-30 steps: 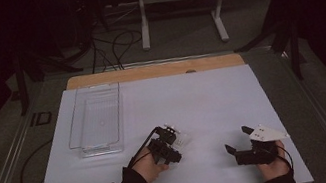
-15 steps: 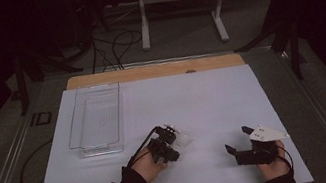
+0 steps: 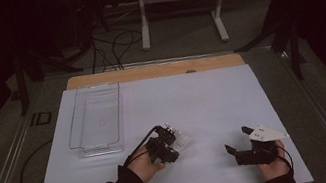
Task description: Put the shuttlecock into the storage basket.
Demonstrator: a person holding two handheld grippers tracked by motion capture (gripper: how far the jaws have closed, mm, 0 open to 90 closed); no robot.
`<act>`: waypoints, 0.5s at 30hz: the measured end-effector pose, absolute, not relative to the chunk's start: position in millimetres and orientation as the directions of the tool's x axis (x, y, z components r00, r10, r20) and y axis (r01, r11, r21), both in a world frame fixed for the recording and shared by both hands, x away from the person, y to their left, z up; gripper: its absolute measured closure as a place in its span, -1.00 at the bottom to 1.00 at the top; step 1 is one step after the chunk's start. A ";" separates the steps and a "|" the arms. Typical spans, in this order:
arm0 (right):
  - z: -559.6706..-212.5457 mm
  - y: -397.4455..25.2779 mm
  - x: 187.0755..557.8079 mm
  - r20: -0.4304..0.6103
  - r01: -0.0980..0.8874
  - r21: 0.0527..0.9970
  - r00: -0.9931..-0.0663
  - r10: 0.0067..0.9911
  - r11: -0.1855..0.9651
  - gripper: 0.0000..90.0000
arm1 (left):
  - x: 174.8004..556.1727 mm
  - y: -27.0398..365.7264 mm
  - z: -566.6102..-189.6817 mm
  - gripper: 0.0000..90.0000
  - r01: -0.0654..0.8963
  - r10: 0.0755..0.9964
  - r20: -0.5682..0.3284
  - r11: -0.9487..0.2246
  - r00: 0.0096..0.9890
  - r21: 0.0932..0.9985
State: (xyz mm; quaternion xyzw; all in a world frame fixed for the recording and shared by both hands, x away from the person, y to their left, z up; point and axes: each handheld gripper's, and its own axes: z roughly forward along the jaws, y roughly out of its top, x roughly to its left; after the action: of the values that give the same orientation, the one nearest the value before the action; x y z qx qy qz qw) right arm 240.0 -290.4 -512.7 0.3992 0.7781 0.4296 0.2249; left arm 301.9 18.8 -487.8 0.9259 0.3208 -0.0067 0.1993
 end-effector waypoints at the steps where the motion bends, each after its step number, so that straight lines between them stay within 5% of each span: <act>1: -512.7 -290.3 240.1 -0.006 0.428 0.848 -0.580 0.814 0.311 -0.79 | 301.4 19.2 -487.5 0.47 0.594 0.587 -0.142 -0.719 0.797 0.361; 15: -513.3 -290.2 240.4 -0.001 0.433 0.846 -0.581 0.814 0.310 -0.79 | 299.5 29.1 -483.0 0.47 0.560 0.544 -0.150 -0.758 0.826 0.334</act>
State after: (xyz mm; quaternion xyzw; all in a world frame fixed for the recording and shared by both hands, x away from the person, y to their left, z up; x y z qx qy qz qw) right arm 240.4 -290.2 -513.3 0.4003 0.7784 0.4297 0.2216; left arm 299.5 29.1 -483.0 0.9373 0.2945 -0.0220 0.1850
